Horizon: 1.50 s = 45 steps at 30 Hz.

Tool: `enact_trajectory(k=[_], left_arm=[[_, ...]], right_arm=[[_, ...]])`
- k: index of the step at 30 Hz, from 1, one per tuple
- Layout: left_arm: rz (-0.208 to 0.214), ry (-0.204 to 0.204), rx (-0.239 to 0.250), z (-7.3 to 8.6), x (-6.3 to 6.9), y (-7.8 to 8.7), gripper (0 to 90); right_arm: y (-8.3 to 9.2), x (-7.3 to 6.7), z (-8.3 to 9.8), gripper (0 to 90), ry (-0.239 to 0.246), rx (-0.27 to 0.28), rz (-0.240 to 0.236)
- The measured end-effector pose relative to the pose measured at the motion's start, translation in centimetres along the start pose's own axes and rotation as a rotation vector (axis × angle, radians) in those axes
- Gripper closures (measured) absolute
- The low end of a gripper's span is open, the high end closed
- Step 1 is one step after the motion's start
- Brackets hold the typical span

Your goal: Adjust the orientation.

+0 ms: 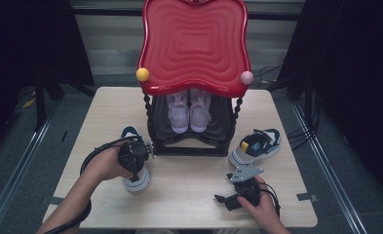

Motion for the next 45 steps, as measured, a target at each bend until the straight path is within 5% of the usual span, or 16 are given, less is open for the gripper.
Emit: enact_trajectory(k=[19,45], left_arm=[[0.008,-0.036,-0.008,-0.2,1.1,3.0,72.6],[0.033,-0.020,-0.029,0.1,1.6,7.0,72.7]], right_arm=[[0.0,0.0,0.0,11.2,0.001,0.000,-0.001],[0.0,0.0,0.0,11.2,0.000,-0.002,-0.001]])
Point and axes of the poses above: each handheld gripper's, and its own axes: y roughly backward along the jaws, z roughly out of its underside, x roughly to its right, the point moved 9 cm from there along -y, roughly forward along the jaws, and after that the axes turned 9 degrees about -y, right-handed, at the moved point
